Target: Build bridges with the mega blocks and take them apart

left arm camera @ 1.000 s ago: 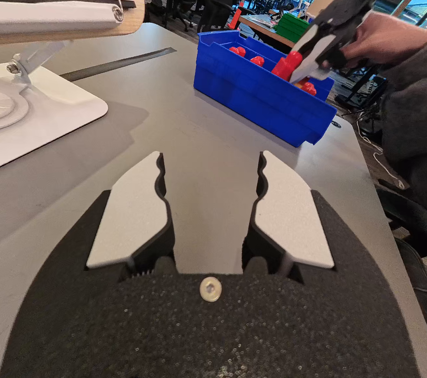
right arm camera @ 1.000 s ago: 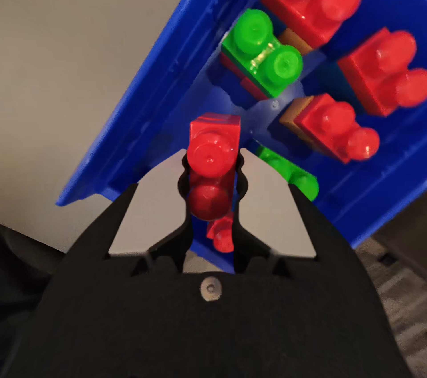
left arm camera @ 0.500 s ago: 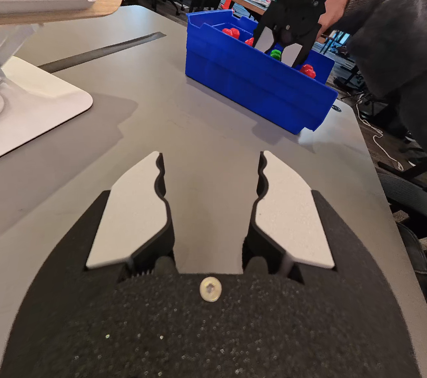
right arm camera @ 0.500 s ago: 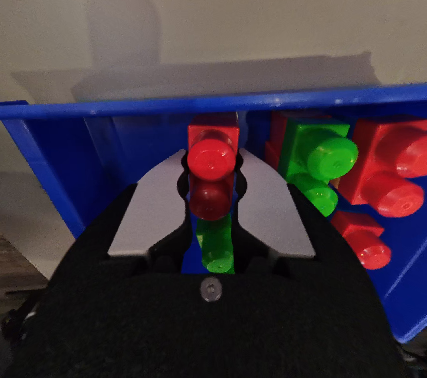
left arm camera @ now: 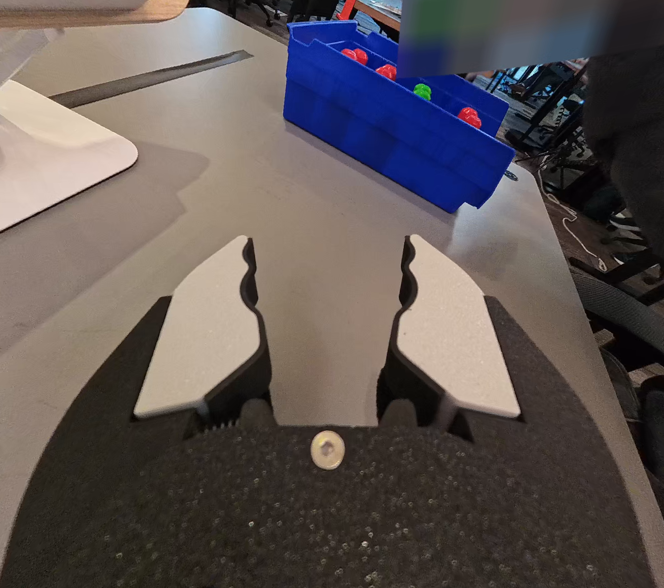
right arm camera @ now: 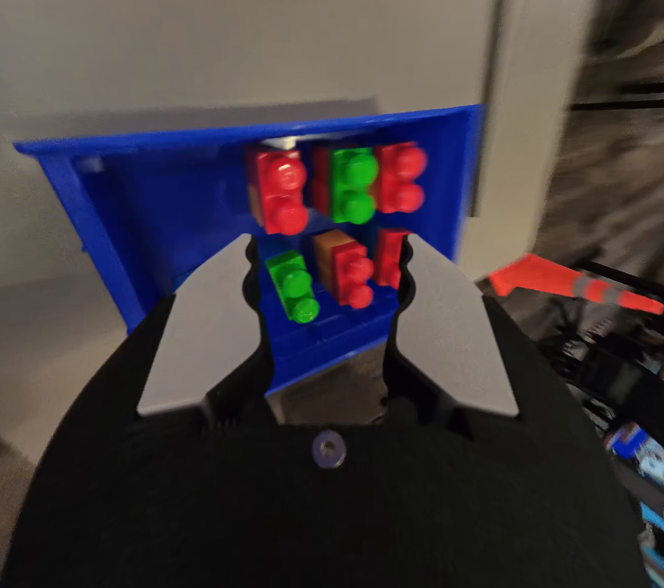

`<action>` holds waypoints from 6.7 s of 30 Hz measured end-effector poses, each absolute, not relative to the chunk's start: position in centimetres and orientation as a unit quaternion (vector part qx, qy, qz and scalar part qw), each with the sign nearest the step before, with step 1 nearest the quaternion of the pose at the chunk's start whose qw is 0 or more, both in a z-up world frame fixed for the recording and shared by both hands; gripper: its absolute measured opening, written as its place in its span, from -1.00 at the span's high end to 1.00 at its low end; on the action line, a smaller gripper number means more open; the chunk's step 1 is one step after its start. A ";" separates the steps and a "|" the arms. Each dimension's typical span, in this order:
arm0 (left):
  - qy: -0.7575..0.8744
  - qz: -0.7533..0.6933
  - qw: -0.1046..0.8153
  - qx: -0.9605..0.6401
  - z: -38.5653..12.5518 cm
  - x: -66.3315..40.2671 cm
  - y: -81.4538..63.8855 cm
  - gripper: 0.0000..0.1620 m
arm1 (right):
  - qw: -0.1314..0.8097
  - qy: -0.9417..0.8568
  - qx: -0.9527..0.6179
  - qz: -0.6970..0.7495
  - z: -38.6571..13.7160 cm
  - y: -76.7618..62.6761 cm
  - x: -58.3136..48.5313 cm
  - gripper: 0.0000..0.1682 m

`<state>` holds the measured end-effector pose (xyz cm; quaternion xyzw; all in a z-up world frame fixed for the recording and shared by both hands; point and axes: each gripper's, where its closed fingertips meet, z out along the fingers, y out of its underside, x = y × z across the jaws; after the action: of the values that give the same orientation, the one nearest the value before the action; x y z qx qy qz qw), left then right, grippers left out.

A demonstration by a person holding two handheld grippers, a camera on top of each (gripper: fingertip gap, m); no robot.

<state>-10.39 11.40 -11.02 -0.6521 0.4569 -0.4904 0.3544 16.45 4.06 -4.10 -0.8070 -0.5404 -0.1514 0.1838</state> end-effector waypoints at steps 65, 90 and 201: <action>0.696 0.125 0.036 -0.706 -10.6 -47.5 15.8 0.64 | 0.620 -0.213 -0.739 0.157 -10.7 -3.7 -7.8 0.44; 0.876 0.095 0.007 -0.472 -17.0 -11.2 14.0 0.63 | 0.614 -0.208 -0.748 0.144 -11.0 -4.4 -7.1 0.48; 0.541 0.113 0.148 -0.820 -4.8 -43.5 18.0 0.17 | 0.568 -0.276 -0.763 0.140 -12.5 -5.0 -9.3 0.55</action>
<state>-43.53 18.03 -4.78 -0.8200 0.5412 0.1130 0.1483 -9.32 -4.98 -12.54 -0.7625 -0.2761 0.1400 0.5681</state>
